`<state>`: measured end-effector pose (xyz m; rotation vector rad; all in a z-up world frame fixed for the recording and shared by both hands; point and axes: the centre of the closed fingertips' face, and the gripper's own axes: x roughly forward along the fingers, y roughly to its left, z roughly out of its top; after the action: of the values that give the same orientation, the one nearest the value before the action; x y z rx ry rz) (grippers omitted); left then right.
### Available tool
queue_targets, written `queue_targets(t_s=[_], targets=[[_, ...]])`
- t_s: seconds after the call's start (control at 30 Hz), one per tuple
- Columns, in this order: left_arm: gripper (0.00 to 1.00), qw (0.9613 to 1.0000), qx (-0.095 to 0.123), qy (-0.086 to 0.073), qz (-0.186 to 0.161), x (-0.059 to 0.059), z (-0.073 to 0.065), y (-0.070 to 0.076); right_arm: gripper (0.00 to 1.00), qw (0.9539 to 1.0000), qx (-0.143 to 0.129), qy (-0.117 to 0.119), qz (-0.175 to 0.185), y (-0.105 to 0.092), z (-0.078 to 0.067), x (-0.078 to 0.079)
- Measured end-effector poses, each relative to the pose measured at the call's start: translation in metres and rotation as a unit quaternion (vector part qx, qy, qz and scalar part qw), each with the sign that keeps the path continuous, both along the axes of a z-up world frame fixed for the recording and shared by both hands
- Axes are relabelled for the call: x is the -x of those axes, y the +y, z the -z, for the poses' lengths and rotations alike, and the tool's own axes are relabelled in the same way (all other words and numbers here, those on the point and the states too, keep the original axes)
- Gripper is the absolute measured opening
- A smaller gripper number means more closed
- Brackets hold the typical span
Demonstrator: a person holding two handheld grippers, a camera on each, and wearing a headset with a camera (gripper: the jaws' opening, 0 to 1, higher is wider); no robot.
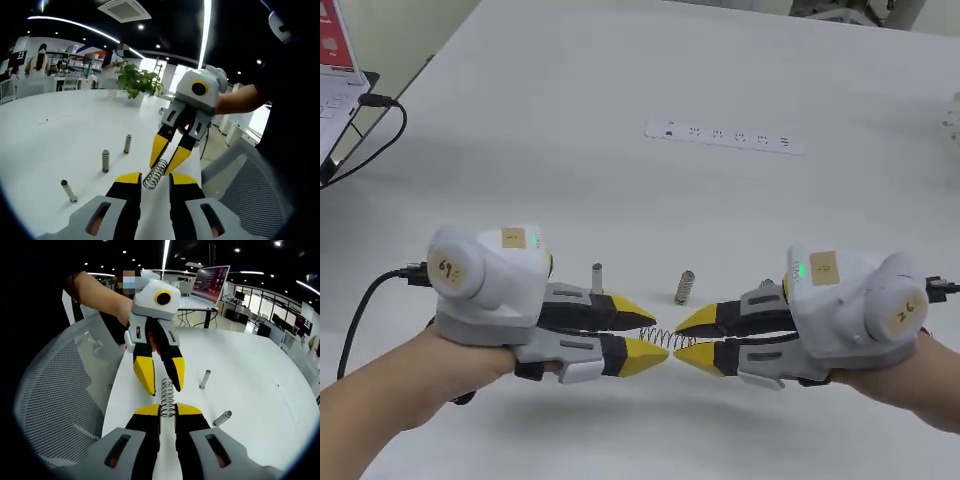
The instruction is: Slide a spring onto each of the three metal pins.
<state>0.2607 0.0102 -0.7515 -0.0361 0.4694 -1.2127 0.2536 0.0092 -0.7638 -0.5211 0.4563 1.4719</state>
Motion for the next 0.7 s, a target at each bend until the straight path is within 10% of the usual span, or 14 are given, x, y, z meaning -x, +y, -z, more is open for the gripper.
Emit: queue_targets(t_s=[0.7], targets=[[0.07,1.0000,0.004,-0.004,0.001,0.0007,0.0012,-0.0005,0.08,0.9998,-0.015,0.013,-0.003,0.0005,-0.0061,0.0014]])
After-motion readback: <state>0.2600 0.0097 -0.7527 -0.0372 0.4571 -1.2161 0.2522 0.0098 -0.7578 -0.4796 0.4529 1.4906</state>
